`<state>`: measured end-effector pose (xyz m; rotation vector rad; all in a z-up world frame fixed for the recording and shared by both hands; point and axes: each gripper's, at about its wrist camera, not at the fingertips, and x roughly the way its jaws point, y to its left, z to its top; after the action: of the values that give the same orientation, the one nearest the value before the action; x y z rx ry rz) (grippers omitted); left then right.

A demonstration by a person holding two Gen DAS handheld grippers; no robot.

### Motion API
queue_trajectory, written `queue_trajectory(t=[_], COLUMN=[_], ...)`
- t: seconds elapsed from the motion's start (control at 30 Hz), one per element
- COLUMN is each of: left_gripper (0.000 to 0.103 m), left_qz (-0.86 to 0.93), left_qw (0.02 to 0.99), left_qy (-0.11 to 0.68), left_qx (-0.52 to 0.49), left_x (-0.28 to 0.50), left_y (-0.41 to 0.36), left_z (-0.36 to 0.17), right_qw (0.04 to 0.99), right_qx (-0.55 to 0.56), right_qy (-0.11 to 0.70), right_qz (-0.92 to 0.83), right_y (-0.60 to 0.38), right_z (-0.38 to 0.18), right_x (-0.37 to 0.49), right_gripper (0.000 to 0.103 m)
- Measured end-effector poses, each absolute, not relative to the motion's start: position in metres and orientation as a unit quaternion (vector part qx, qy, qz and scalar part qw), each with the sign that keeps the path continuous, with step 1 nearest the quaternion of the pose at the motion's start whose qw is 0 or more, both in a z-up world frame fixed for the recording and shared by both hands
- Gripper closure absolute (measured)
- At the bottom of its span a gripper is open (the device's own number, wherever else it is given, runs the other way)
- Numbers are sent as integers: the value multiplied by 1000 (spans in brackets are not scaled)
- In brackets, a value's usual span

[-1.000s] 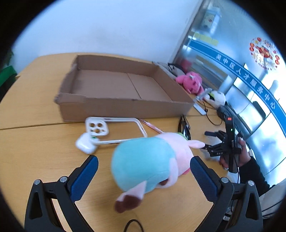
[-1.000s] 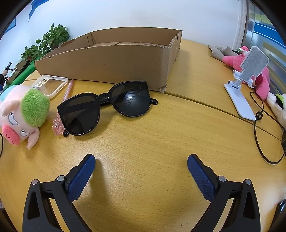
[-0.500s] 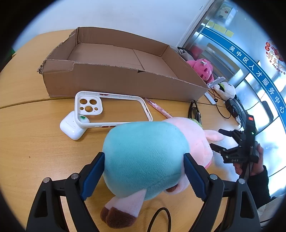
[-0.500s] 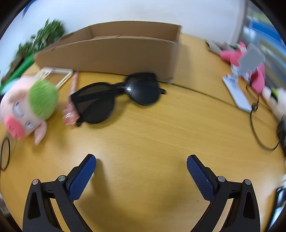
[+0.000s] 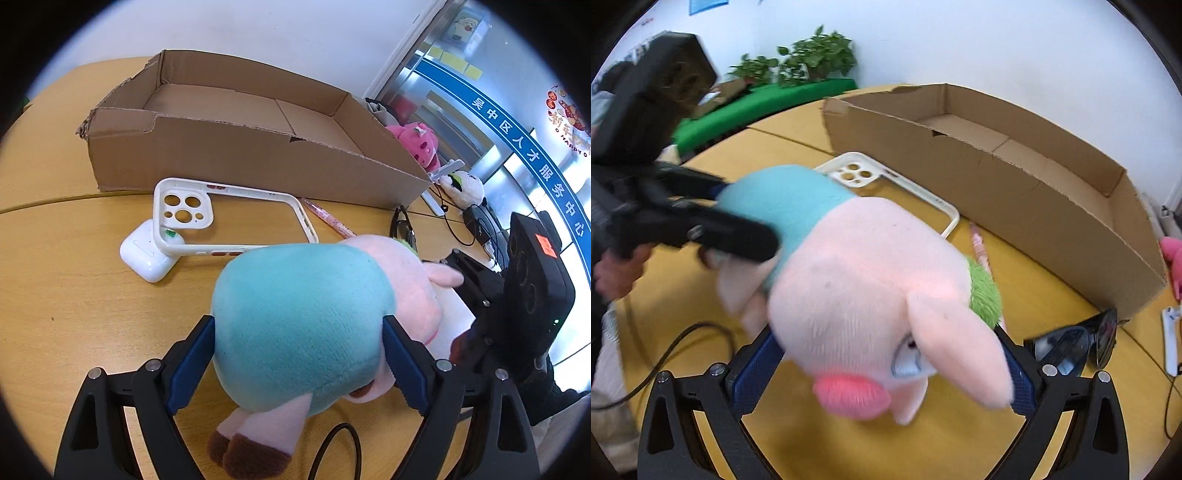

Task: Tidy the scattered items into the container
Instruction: 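Carry the plush pig in the left gripper over the cardboard box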

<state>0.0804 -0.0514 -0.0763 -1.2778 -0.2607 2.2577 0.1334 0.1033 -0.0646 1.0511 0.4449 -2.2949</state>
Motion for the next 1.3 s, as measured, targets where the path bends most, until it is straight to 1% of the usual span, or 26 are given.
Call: queue_trajectory(t=[0.17,0.37,0.43,0.53,0.77,1.03,1.3], left_gripper=[19,28,29,31,31,31,31], left_qz=[832,840,841,844,872,896,906], left_qw=[285,289,287,288,308,325,325], left_qy=[-98,-81,-77,-75,-46,1,14], left_qx=[-466,-453,-453,-446,-377,-304,-271], left_x=[84,94,96,99,95,67,30], left_y=[-56,-52,-51,-54,-54,-40,-38], left_z=[-75,-62,-58,-44,21,87,130], right_qw=[291,283,281,276,265,236,222], right_qx=[406,407,406,397,339,281,250], right_qy=[164,127,118,122,120,115,114], right_qz=[-851,-859,-861,-867,-895,-923,-935], right_y=[103,108,108,102,102,104,97], right_z=[-63,-61,-58,-48,12,76,117], right_x=[130,140,146,154,158,132,93], right_gripper=[0,15,20,23,24,24,24])
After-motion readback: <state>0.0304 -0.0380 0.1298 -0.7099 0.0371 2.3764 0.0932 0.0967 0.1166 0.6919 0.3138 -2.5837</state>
